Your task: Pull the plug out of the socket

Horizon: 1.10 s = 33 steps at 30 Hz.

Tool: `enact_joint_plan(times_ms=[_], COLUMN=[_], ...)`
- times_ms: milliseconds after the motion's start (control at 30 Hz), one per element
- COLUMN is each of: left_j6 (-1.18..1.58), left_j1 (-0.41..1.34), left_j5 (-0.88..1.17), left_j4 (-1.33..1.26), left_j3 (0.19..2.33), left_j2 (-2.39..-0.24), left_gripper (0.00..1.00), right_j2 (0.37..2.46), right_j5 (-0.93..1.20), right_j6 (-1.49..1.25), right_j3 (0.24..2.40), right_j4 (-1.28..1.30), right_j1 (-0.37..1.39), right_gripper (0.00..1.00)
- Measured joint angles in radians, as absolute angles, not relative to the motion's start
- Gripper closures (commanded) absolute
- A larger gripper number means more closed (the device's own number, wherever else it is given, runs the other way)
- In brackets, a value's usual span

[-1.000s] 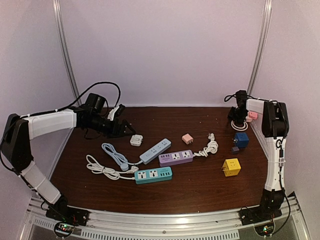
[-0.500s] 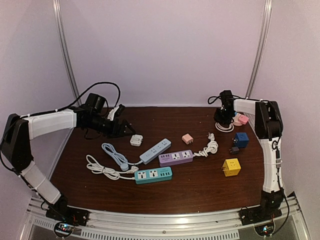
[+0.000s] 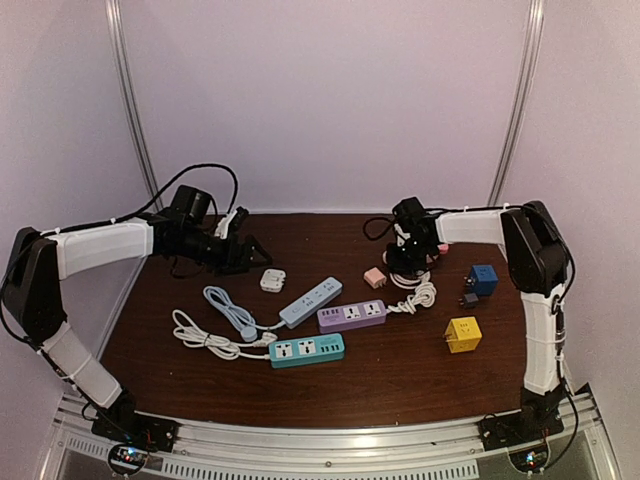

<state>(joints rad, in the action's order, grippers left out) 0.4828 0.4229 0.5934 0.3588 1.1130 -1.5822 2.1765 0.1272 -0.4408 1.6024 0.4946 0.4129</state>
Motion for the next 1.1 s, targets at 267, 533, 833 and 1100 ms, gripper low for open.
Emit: enact_joint_plan(times_ms=[267,533,833,1100], left_j6=[0.519,0.548,0.584,0.641], left_j1=[0.456,0.517,0.601,0.680], left_j5=[0.573,0.552,0.536,0.492], left_j4=[0.350,0.336,0.302,0.282], left_j3=[1.148,1.216,1.290,1.405], left_j2=[-1.617,-1.705,-1.806,-1.929], left_gripper=[0.02,0.02,0.02,0.02], right_j2=[1.970,1.812,1.727,1.681], right_j5=[0.141,0.142,0.138,0.147], right_j6=[-0.474,-0.559,-0.593,-0.566], right_j3=[1.296,1.057,1.033,1.121], right_j4=[0.427,0.353,0.374,0.365], right_j1=[0.540,0.697,0.717,0.578], right_gripper=[0.89,0.88,0.47,0.37])
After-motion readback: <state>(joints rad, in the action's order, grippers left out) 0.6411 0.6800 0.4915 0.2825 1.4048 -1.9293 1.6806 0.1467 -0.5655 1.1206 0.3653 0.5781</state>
